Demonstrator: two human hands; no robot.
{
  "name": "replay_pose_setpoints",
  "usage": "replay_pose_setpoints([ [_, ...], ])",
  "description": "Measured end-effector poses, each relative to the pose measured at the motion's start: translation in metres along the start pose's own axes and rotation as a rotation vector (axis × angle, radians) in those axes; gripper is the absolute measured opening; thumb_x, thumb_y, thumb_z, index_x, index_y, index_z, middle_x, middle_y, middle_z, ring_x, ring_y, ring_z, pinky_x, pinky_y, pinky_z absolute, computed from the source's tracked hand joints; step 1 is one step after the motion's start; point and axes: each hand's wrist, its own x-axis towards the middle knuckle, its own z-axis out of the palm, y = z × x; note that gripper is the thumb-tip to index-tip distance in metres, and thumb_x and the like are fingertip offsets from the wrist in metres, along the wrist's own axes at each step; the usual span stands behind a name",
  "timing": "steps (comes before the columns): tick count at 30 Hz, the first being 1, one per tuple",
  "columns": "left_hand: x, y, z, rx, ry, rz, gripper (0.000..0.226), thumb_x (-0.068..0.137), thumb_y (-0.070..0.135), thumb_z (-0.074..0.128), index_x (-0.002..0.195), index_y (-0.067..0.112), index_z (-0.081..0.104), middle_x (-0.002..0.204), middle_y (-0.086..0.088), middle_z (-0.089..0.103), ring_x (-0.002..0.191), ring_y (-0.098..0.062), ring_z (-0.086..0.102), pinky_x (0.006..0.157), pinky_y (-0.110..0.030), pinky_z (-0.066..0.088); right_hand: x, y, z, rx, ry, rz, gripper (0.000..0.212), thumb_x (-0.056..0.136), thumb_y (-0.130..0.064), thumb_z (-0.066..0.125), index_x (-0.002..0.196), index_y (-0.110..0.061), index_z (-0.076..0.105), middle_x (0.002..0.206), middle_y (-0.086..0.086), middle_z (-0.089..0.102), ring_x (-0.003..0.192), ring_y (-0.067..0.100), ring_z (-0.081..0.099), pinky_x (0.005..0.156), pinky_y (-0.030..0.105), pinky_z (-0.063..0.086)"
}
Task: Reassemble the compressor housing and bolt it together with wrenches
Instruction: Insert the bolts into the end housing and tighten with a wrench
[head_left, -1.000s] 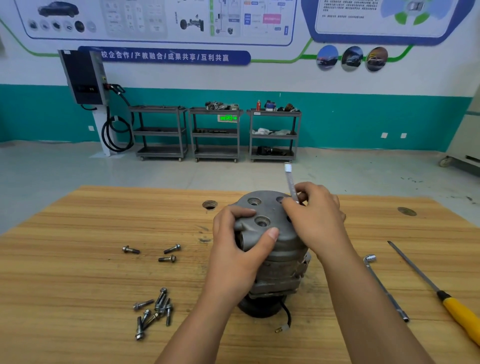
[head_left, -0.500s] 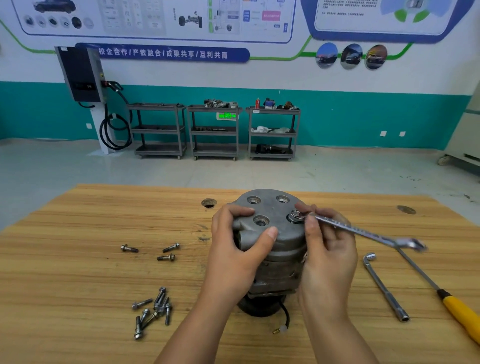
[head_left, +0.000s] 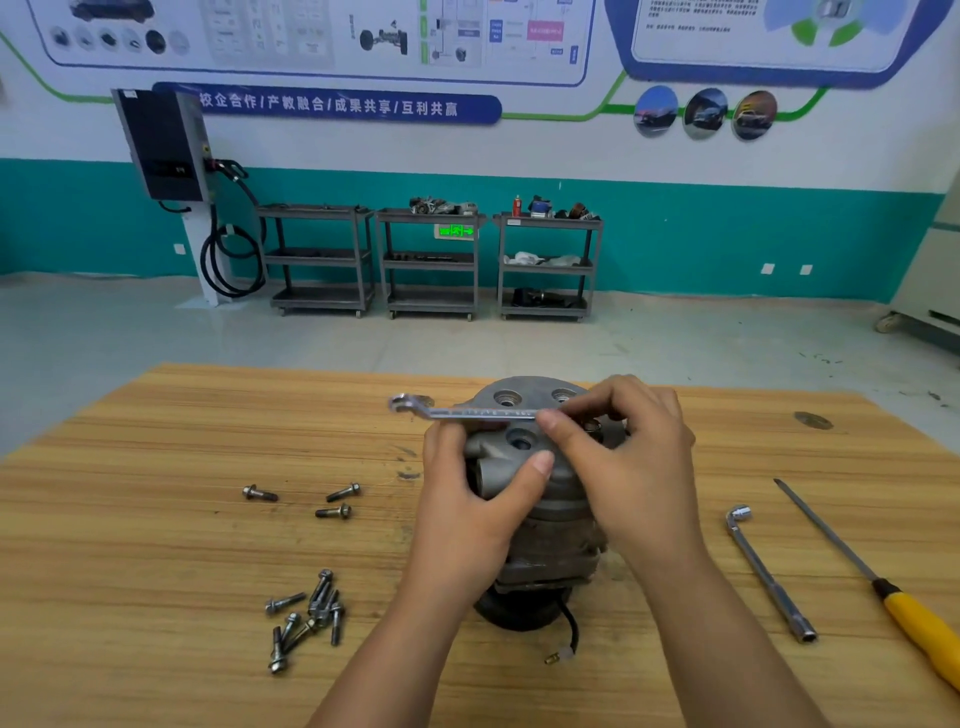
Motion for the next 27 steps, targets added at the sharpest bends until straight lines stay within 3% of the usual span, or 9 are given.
replay_pose_setpoints([
  [5,0.0,0.004,-0.002,-0.049,-0.034,-0.021,0.036,0.06,0.054,0.067,0.091,0.045,0.051,0.119,-0.006,0.053,0.105,-0.023,0.06,0.087,-0.049,0.052,0.026,-0.001,0.005,-0.169,-0.069,0.192,0.012,0.082,-0.033,0.066,0.078,-0.032,0.055,0.074,-0.011,0.056,0.095,0.015,0.05,0.087,0.037,0.031],
  [8,0.0,0.004,-0.001,-0.052,-0.04,-0.029,0.036,0.059,0.056,0.067,0.09,0.046,0.051,0.12,-0.005,0.054,0.106,-0.022,0.06,0.089,-0.048,0.051,0.035,0.013,0.003,-0.273,-0.112,0.4,0.026,0.081,-0.036,0.058,0.105,-0.027,0.053,0.103,-0.007,0.056,0.113,0.02,0.04,0.093,0.038,0.029],
  [10,0.0,0.003,-0.001,-0.056,-0.029,-0.029,0.037,0.059,0.055,0.068,0.091,0.045,0.052,0.121,-0.006,0.054,0.107,-0.022,0.06,0.09,-0.048,0.05,0.035,0.02,0.0,-0.067,-0.095,0.558,0.033,0.08,-0.034,0.058,0.11,-0.023,0.051,0.116,-0.002,0.054,0.114,0.019,0.045,0.096,0.041,0.038],
  [12,0.001,0.002,-0.001,-0.063,-0.017,-0.031,0.038,0.059,0.055,0.068,0.091,0.044,0.052,0.121,-0.006,0.054,0.108,-0.023,0.059,0.092,-0.049,0.049,0.026,0.021,0.0,0.347,-0.026,0.631,0.031,0.082,-0.024,0.064,0.108,-0.024,0.049,0.111,-0.002,0.059,0.094,0.008,0.06,0.076,0.024,0.05],
  [14,0.001,0.001,0.0,-0.062,-0.015,-0.033,0.038,0.059,0.054,0.068,0.091,0.044,0.052,0.121,-0.006,0.054,0.108,-0.023,0.059,0.091,-0.05,0.049,0.014,0.023,0.001,0.663,0.106,0.584,0.031,0.083,-0.01,0.066,0.109,-0.02,0.051,0.098,-0.003,0.068,0.078,0.002,0.067,0.061,0.013,0.05],
  [18,0.002,-0.002,-0.002,-0.069,-0.022,-0.035,0.037,0.059,0.054,0.068,0.091,0.044,0.052,0.12,-0.006,0.055,0.108,-0.023,0.059,0.092,-0.049,0.049,-0.005,0.018,0.006,0.894,0.279,0.398,0.015,0.08,-0.003,0.066,0.083,-0.015,0.059,0.081,0.004,0.073,0.081,0.011,0.07,0.069,0.019,0.053],
  [22,0.002,-0.005,-0.001,-0.08,-0.027,-0.046,0.042,0.058,0.054,0.069,0.093,0.049,0.047,0.119,0.001,0.055,0.104,-0.013,0.062,0.086,-0.036,0.054,-0.027,0.023,0.004,0.584,0.276,0.184,0.01,0.077,-0.028,0.068,0.084,-0.035,0.068,0.104,0.011,0.068,0.114,0.014,0.058,0.093,0.027,0.046],
  [25,0.002,-0.008,0.003,-0.117,-0.009,-0.052,0.062,0.063,0.047,0.077,0.108,0.053,0.034,0.117,0.019,0.053,0.095,0.007,0.061,0.073,-0.01,0.049,-0.042,0.029,0.0,0.403,0.178,0.017,0.024,0.083,-0.027,0.066,0.103,-0.04,0.064,0.111,0.001,0.064,0.111,0.014,0.057,0.091,0.019,0.047],
  [27,0.003,-0.01,0.005,-0.143,-0.003,-0.079,0.079,0.064,0.051,0.08,0.122,0.052,0.025,0.122,0.019,0.052,0.096,0.011,0.06,0.072,-0.006,0.047,-0.046,0.031,-0.001,0.27,0.133,-0.088,0.028,0.086,-0.027,0.061,0.11,-0.039,0.063,0.114,-0.011,0.062,0.113,0.012,0.053,0.093,0.017,0.042],
])
